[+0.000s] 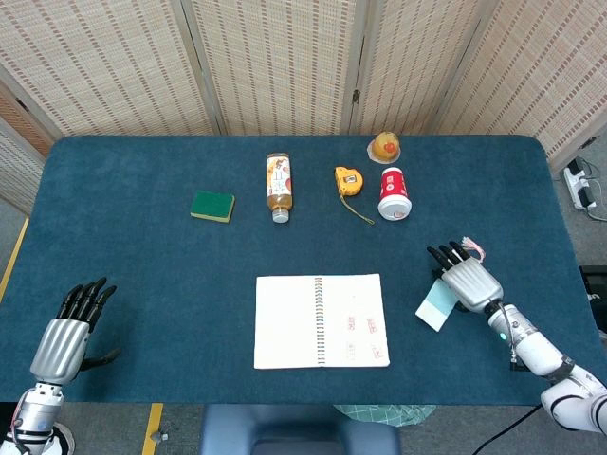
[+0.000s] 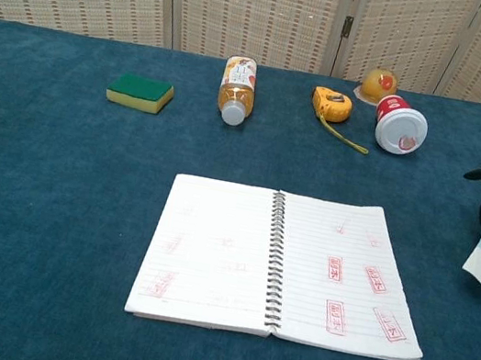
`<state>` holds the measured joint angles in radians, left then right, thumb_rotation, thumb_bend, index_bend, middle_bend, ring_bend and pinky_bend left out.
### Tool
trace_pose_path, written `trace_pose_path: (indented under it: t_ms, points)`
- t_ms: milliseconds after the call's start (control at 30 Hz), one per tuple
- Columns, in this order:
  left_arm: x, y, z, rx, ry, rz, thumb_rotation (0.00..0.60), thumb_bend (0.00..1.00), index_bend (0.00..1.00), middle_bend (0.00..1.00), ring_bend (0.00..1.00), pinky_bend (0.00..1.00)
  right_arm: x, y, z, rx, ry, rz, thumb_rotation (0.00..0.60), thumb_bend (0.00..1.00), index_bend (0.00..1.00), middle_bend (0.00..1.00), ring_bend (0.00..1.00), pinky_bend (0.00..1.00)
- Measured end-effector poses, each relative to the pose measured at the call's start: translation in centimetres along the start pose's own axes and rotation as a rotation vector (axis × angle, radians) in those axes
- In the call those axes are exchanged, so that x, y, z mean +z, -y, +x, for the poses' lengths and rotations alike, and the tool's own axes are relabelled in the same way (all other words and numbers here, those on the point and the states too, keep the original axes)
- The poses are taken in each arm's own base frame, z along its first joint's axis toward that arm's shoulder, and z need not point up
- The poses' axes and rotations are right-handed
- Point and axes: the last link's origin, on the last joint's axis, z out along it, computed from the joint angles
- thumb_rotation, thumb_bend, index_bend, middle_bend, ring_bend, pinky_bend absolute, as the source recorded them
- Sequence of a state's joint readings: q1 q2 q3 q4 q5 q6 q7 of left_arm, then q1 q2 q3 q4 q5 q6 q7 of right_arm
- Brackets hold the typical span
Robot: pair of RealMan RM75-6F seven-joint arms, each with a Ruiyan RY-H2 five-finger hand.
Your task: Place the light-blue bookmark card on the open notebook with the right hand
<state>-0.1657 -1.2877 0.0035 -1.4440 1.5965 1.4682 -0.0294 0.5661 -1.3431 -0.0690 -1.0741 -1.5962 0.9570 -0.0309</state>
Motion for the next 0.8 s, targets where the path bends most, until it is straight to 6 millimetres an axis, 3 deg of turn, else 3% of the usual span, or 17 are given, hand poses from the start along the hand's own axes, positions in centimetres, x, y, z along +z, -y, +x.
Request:
trace_pose_path:
  t_ms: [400, 600, 800]
  points:
    - [0.0, -0.1, -0.1, 0.000, 0.003, -0.003, 0.600, 0.14, 0.10, 0.03, 0.00, 0.00, -0.3, 3.7, 5.2, -0.045, -0.195, 0.169, 0.600, 0.27, 0.61, 0.04, 0.00, 0.00]
    - [0.0, -0.1, -0.3, 0.009, 0.008, 0.000, 0.600, 0.14, 0.10, 0.03, 0.00, 0.00, 1.0, 6.6, 7.4, -0.167, -0.298, 0.352, 0.600, 0.27, 0.60, 0.01, 0.00, 0.00]
    - [0.1, 0.0, -0.3, 0.009, 0.007, 0.008, 0.600, 0.14, 0.10, 0.03, 0.00, 0.00, 3.5, 9.8, 8.9, -0.265, -0.368, 0.501, 0.600, 0.27, 0.59, 0.00, 0.00, 0.00]
